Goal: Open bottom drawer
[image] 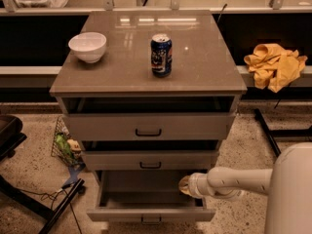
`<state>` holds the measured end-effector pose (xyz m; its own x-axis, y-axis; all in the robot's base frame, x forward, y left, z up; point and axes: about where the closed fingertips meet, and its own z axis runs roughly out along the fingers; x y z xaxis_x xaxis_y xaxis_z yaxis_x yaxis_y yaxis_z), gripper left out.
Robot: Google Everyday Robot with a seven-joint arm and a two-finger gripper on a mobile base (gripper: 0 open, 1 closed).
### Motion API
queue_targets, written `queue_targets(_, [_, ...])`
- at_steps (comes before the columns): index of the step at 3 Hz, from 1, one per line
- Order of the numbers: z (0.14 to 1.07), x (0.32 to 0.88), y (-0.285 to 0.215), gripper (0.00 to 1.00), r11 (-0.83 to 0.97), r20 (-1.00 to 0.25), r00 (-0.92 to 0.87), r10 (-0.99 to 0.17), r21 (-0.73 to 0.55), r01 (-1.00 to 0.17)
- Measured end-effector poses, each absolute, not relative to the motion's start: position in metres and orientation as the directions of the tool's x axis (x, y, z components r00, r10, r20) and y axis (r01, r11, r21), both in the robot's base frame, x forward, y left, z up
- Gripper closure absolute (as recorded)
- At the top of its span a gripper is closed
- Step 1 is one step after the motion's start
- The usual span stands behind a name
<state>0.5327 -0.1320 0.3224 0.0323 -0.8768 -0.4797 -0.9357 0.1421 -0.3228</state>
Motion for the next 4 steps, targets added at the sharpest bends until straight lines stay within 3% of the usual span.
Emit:
queue_targets(2, [0.264, 0.596, -0.171, 1.0, 0.143, -0.466, 0.041, -0.884, -0.353, -0.925])
queue_targets(4, [0.193, 0.596, -0.216, 1.0, 0.25, -0.544, -0.046, -0.838, -0.307, -0.918])
